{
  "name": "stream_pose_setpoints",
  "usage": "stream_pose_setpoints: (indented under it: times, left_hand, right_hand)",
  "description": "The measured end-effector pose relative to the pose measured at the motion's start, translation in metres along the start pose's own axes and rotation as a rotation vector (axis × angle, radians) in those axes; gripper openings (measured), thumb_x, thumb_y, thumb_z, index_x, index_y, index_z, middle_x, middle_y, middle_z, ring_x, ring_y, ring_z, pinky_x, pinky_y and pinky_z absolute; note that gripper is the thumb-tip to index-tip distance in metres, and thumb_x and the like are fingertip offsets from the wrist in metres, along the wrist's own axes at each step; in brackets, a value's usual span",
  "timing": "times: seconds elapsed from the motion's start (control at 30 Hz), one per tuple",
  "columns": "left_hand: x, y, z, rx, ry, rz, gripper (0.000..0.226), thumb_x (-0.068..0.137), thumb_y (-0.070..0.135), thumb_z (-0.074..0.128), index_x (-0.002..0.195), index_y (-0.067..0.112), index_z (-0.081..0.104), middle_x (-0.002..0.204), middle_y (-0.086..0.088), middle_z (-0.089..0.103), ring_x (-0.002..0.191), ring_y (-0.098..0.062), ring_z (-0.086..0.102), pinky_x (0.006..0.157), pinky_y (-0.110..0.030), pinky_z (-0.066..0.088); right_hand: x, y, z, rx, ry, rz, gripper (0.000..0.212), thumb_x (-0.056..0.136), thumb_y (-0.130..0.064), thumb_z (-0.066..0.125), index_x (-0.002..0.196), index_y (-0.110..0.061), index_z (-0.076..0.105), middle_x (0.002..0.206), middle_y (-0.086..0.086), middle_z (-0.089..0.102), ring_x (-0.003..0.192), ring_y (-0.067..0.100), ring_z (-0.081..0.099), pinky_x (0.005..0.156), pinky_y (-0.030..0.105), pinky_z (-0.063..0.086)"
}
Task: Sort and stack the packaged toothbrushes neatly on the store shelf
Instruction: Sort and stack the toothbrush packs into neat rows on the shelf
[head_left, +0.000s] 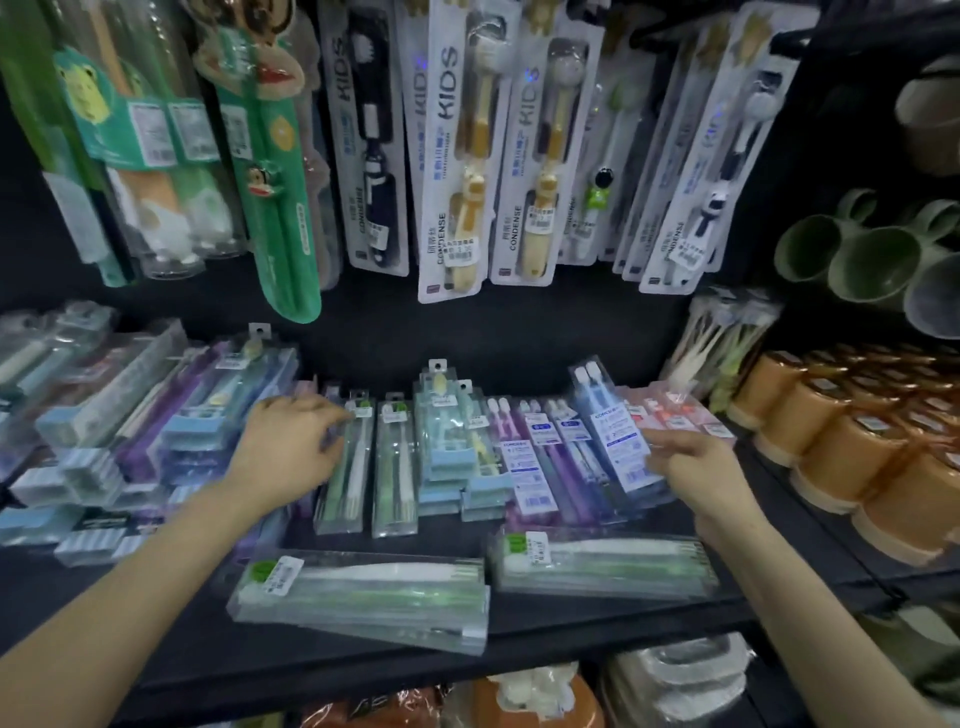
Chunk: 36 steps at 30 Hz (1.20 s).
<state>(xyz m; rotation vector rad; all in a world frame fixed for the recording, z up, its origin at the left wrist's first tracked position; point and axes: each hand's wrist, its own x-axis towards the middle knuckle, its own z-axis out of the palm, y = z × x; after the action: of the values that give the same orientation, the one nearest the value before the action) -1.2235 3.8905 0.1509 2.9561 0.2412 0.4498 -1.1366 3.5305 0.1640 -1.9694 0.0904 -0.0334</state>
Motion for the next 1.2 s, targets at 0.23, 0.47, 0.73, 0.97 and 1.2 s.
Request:
stream_pose_setpoints:
  times: [0.23, 0.47, 0.73, 0.97, 1.2]
  left_hand:
    - [0.016, 0.038, 0.007, -0.043, 0.000, 0.079, 0.032, 0.090, 0.025, 0.058, 0.121, 0.024, 0.065, 0.127, 0.002, 0.060, 0.116, -0.025, 0.054, 0.100, -0.036, 0.036]
    - [0.019, 0.037, 0.007, 0.024, -0.008, 0.081, 0.031, 0.090, 0.026, 0.058, 0.119, 0.026, 0.066, 0.127, 0.003, 0.061, 0.117, -0.024, 0.053, 0.109, -0.041, 0.026]
    - [0.002, -0.006, -0.007, 0.104, 0.102, 0.027, 0.021, 0.079, 0.013, 0.065, 0.096, 0.015, 0.076, 0.109, -0.013, 0.069, 0.102, -0.038, 0.061, 0.104, -0.059, 0.029]
    - [-0.011, -0.044, -0.016, 0.122, 0.070, -0.034, 0.032, 0.078, 0.026, 0.070, 0.108, 0.015, 0.073, 0.119, -0.011, 0.065, 0.116, -0.032, 0.057, 0.111, -0.059, 0.017]
    - [-0.028, -0.069, -0.015, 0.117, 0.082, 0.004, 0.048, 0.079, 0.045, 0.052, 0.117, 0.022, 0.070, 0.130, -0.003, 0.060, 0.126, -0.026, 0.052, 0.112, -0.062, 0.016]
  right_hand:
    - [0.002, 0.008, 0.014, -0.353, 0.018, -0.201, 0.025, 0.084, 0.003, 0.056, 0.103, -0.001, 0.072, 0.088, 0.016, 0.072, 0.077, 0.027, 0.063, 0.068, 0.026, 0.042]
    - [0.002, 0.009, 0.020, -0.902, 0.045, -0.368, 0.031, 0.090, -0.016, 0.055, 0.118, -0.019, 0.066, 0.111, 0.009, 0.063, 0.105, 0.029, 0.056, 0.074, 0.031, 0.046]
    - [-0.004, 0.000, 0.033, -1.148, 0.019, -0.521, 0.016, 0.078, -0.002, 0.055, 0.070, -0.006, 0.068, 0.078, 0.013, 0.065, 0.081, 0.030, 0.054, 0.068, 0.032, 0.036]
    - [-0.044, -0.044, 0.107, -0.514, -0.273, -0.520, 0.017, 0.091, -0.020, 0.059, 0.097, -0.013, 0.074, 0.085, 0.001, 0.069, 0.084, 0.018, 0.059, 0.077, 0.027, 0.045]
    - [-0.071, -0.062, 0.248, -0.568, -0.657, -0.523, 0.079, 0.080, -0.055, 0.068, 0.145, -0.021, 0.037, 0.135, 0.007, 0.055, 0.122, 0.027, 0.051, 0.095, 0.033, 0.042]
